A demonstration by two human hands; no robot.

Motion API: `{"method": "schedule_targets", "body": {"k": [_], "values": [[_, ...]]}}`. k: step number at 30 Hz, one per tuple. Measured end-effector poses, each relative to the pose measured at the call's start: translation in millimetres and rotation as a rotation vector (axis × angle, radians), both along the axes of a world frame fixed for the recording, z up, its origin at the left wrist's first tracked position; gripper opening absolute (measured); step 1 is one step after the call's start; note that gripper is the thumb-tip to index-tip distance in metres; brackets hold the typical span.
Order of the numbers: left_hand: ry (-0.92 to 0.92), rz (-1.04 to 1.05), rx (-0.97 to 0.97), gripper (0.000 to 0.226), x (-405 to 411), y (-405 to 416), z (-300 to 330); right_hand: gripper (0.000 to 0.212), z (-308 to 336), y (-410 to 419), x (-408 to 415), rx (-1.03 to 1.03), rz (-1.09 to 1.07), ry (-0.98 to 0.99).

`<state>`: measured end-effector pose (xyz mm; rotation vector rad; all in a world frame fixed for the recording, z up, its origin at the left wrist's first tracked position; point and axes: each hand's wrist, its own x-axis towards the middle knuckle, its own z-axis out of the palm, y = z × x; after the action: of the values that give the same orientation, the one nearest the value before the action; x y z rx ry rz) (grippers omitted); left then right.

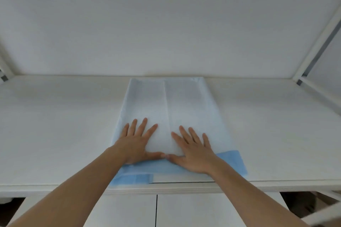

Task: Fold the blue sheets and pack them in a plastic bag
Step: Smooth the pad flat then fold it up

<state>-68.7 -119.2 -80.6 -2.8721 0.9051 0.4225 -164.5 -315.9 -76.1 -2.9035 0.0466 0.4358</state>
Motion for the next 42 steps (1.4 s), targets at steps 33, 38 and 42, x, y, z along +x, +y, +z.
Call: {"method": "schedule_targets", "body": {"k": [33,38,42], "values": [[-0.152,0.687,-0.909,0.009,-39.2,74.8,-3.8,0.039,-9.7,-39.5,-58.1,0.634,-0.781,-0.687],[-0.211,0.619,-0.942,0.009,-30.9,78.9,-3.3,0.040,-14.0,-31.5,-51.2,0.599,-0.792,-0.726],[-0.177,0.642,-1.005,0.006,-30.6,82.9,-3.5,0.041,-17.1,-28.7,-52.0,0.563,-0.786,-0.741]]}}
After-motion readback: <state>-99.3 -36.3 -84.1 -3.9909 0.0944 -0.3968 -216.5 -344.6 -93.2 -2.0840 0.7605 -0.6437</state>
